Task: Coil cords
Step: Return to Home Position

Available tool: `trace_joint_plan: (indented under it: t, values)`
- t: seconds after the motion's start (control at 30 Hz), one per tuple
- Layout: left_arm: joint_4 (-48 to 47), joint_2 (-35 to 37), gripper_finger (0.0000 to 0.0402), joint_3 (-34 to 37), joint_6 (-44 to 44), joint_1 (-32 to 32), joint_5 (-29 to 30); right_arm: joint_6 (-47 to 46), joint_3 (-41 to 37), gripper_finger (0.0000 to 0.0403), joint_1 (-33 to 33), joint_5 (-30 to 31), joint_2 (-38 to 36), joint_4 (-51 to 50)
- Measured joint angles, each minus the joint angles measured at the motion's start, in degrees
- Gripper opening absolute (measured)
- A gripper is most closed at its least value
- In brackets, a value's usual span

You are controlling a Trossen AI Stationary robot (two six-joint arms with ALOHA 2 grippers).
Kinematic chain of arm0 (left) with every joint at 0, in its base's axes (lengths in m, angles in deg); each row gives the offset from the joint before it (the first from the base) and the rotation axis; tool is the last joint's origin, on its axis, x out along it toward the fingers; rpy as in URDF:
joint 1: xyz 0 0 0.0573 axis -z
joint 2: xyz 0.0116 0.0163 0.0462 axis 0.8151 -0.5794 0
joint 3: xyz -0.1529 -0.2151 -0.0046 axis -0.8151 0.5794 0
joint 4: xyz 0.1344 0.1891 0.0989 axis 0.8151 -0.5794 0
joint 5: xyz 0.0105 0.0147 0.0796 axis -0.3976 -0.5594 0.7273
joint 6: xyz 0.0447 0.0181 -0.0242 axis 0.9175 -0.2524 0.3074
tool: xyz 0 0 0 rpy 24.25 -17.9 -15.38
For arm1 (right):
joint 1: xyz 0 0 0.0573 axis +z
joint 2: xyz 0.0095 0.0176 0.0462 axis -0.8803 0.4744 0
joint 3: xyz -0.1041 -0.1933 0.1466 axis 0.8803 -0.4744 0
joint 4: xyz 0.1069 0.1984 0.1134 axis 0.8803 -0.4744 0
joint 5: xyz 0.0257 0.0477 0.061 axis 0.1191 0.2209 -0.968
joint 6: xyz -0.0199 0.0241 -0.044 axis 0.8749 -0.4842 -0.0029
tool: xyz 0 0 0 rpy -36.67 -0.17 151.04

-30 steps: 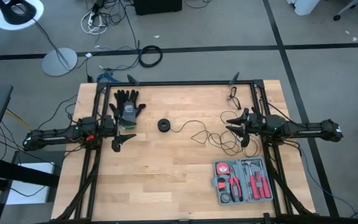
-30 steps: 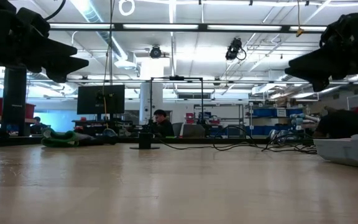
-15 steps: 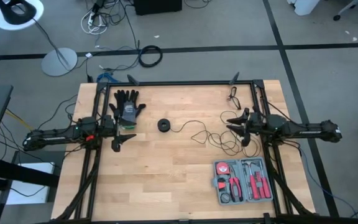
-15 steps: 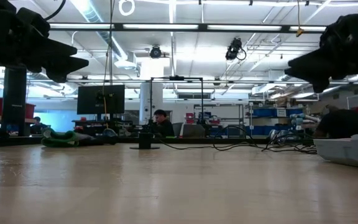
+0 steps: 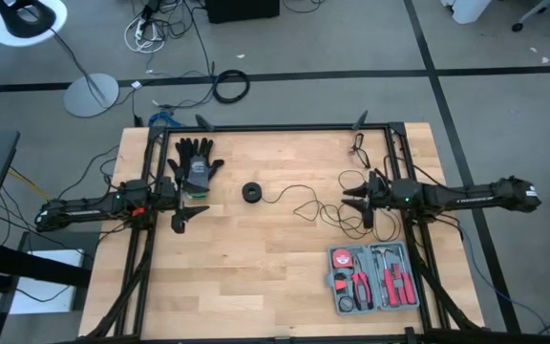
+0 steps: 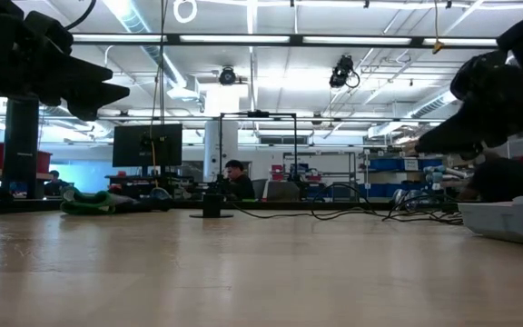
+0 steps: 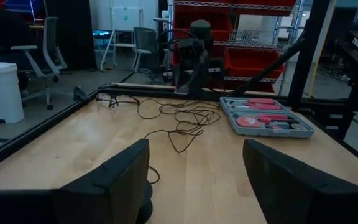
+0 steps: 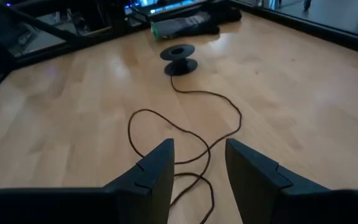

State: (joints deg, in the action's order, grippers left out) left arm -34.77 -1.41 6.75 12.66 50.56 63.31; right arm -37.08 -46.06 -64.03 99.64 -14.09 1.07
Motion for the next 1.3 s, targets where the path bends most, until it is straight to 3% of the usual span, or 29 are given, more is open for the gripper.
trace_joint_plan:
  t: [1.3]
  values:
    - [0.0,0.0,0.0264,0.0,0.0,0.0,0.0,0.1,0.0,0.0143,0.0,-0.1,2.5,0.7]
